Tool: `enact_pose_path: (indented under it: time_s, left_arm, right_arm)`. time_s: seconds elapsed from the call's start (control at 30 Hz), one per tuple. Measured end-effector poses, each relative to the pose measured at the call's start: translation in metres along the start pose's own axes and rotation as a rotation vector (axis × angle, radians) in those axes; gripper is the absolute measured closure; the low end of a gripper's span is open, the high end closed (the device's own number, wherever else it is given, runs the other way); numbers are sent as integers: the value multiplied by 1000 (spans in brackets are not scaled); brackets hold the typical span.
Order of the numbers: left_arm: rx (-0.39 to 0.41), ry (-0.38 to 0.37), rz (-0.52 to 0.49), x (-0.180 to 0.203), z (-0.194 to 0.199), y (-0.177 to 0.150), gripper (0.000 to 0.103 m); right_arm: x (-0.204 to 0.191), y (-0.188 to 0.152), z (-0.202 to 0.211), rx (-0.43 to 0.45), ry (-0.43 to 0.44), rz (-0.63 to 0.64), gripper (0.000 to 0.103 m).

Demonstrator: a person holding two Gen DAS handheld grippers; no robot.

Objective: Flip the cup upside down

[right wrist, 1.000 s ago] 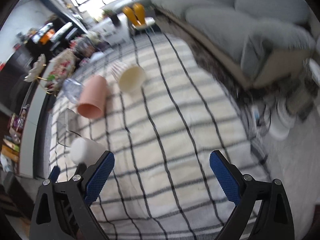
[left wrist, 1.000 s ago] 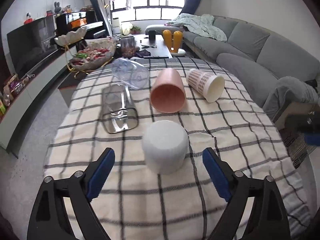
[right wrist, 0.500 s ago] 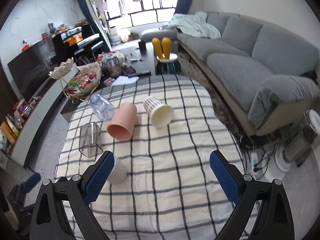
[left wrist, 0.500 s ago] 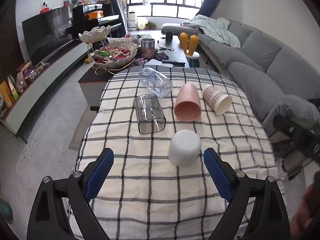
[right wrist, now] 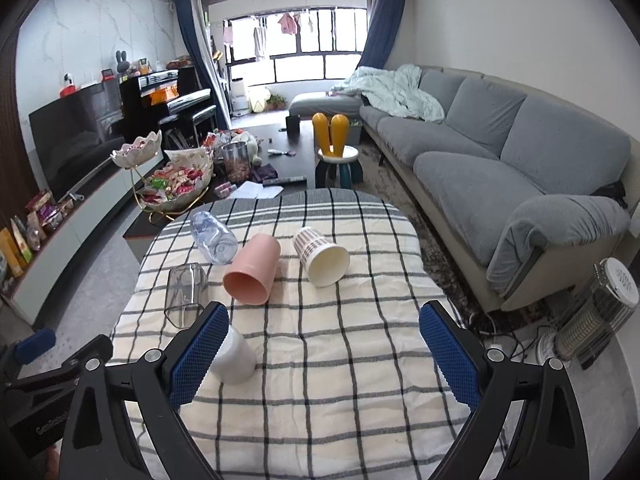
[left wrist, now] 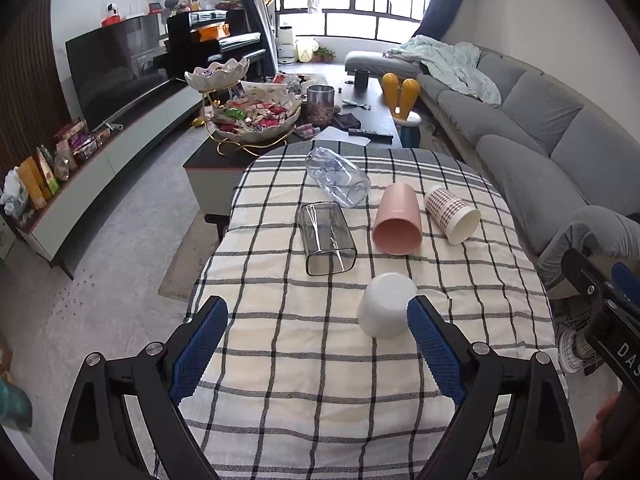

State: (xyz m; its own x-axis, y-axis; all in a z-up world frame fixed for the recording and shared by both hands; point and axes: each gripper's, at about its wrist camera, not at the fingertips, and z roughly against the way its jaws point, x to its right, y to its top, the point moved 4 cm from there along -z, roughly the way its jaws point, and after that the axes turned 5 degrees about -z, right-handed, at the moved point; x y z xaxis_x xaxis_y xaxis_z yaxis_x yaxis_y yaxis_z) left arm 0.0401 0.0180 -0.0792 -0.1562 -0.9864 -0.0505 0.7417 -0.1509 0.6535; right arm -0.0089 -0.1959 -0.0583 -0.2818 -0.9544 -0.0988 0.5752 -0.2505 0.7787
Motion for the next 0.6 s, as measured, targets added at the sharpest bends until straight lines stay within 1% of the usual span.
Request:
enact_pose_path:
  time_s: [0.6]
  left_arm:
    - [8,2,-4,1,4,0,11]
  right_arm:
    - [-3,0,7,13,1,5,6]
